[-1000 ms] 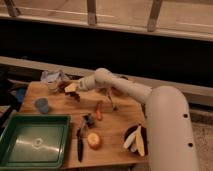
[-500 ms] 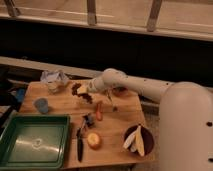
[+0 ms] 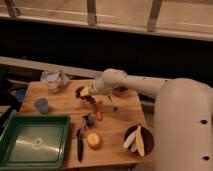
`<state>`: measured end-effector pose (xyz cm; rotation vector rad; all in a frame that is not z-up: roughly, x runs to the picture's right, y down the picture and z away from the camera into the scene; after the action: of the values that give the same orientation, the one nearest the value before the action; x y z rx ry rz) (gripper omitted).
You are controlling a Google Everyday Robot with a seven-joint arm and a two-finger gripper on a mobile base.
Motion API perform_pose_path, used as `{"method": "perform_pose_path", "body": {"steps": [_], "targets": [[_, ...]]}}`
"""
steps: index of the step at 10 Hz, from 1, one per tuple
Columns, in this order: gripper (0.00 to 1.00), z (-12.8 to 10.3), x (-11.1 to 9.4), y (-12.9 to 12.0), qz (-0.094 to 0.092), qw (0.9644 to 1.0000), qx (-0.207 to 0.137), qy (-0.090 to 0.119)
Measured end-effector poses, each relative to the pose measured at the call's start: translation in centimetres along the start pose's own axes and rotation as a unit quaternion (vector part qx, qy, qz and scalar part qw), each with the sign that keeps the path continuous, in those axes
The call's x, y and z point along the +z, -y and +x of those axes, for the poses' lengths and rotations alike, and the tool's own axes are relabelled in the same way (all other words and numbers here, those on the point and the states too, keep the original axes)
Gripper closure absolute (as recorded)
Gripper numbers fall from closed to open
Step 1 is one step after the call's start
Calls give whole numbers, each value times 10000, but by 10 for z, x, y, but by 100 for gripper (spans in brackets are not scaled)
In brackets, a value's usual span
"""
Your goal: Place grapes in table surface
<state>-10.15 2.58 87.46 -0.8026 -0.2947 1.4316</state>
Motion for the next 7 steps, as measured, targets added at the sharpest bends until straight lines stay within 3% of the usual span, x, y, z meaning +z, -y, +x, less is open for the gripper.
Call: {"method": "perform_pose_path", "body": {"steps": [2, 4, 7], "targets": [[52, -2, 19, -3, -83, 9999, -6, -117], [38, 0, 44, -11, -192, 9993, -47, -313], [38, 10, 74, -9, -315, 9981, -3, -521]]}}
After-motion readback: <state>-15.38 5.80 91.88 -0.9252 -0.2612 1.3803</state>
